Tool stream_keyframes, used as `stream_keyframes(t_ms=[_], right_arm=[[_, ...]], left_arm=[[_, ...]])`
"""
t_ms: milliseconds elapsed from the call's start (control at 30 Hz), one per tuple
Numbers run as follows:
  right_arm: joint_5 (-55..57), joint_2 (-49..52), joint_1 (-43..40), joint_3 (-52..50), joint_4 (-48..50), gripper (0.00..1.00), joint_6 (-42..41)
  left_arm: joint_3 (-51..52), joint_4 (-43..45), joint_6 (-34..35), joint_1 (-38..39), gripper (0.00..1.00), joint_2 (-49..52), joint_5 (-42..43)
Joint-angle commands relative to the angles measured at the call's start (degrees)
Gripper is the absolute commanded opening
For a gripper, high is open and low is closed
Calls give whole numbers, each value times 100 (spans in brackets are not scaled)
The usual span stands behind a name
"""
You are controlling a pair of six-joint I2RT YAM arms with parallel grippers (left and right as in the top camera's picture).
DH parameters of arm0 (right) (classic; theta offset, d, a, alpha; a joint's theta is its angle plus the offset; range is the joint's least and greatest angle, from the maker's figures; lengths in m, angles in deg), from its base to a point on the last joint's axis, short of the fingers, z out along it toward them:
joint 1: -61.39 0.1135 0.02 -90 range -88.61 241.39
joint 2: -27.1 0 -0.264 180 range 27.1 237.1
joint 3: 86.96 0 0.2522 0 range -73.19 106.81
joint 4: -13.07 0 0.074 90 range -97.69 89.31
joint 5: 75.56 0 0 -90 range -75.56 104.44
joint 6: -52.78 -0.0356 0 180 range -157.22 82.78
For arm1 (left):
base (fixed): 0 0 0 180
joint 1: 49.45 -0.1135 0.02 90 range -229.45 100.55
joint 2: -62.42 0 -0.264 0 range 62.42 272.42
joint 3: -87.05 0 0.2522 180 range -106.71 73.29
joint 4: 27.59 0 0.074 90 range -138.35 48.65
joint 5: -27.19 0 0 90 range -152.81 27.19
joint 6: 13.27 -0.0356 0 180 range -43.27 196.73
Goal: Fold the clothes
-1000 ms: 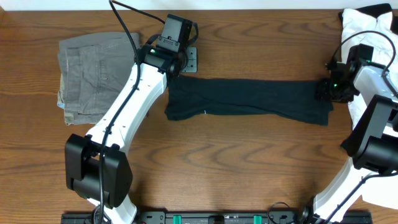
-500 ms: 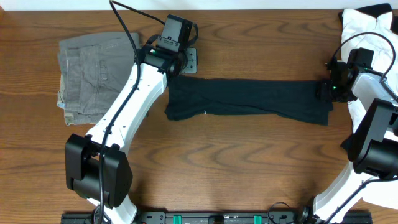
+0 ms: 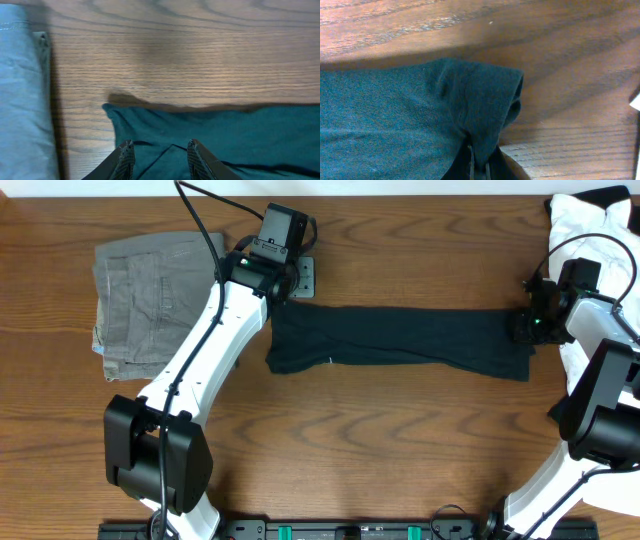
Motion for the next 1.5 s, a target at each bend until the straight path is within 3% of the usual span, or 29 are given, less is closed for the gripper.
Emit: stream_keyframes(t_ms=[0,367,633,933,1167,1467], right_arm=[[138,125,-212,175,-164,1,-175],[136,125,-942,1797,-1657,1,-225],[-275,125,-835,2990,-3021,1,-337],[-297,125,190,3471,-3939,1,-1027],[-297,125,1263,3471,-3956,1,-1840],[-186,164,2374,3233,-3532,1,-1860]], left_arm=[[61,-92,-85,-114,37,52,-365],[61,-610,-85,-577,37,52,-363],[61,-667,-83,-704,37,52,-363],[61,-688,-83,-704,37,52,-361],[61,-688,-83,-704,38,52,-363],[61,-706,-85,-704,38,52,-363]])
